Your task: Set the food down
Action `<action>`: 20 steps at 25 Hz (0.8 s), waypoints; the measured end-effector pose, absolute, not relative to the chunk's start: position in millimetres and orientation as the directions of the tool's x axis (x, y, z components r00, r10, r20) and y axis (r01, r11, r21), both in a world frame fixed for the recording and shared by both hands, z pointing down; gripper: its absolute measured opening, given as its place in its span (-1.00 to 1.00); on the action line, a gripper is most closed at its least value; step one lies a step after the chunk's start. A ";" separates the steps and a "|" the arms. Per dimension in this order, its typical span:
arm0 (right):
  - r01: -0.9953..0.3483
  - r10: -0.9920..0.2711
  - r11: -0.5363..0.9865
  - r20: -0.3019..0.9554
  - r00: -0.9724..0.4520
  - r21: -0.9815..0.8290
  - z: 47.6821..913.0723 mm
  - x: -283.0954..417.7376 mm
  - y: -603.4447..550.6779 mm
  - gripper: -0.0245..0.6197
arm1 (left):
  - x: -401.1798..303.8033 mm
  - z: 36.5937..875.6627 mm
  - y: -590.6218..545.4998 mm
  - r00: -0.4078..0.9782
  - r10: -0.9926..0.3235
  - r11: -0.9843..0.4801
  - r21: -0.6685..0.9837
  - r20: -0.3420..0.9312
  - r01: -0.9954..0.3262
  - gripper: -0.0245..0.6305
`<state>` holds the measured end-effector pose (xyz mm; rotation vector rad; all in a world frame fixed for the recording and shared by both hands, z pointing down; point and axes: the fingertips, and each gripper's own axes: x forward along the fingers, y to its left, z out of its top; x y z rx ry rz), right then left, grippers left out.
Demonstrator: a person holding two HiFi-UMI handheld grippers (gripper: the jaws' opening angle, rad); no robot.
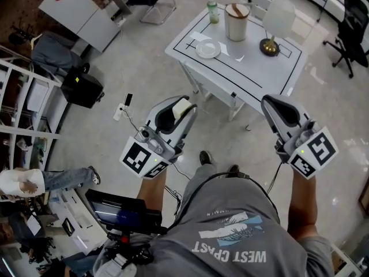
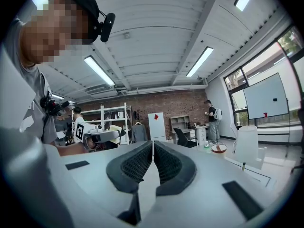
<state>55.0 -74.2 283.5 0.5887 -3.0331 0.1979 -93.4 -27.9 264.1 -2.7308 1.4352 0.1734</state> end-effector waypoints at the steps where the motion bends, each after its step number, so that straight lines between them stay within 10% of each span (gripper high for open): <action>1: -0.383 -0.377 0.917 0.071 -0.924 -0.115 284.1 49.8 -78.9 -0.90 | -99.0 264.8 -33.1 0.567 -0.814 -0.573 0.009 -0.124 -0.820 -0.59; 20: -0.546 -0.541 0.832 0.071 -0.838 -0.099 278.3 -37.9 -135.7 -0.90 | -194.6 271.2 -115.1 0.706 -0.697 -0.714 0.032 -0.127 -0.699 -0.59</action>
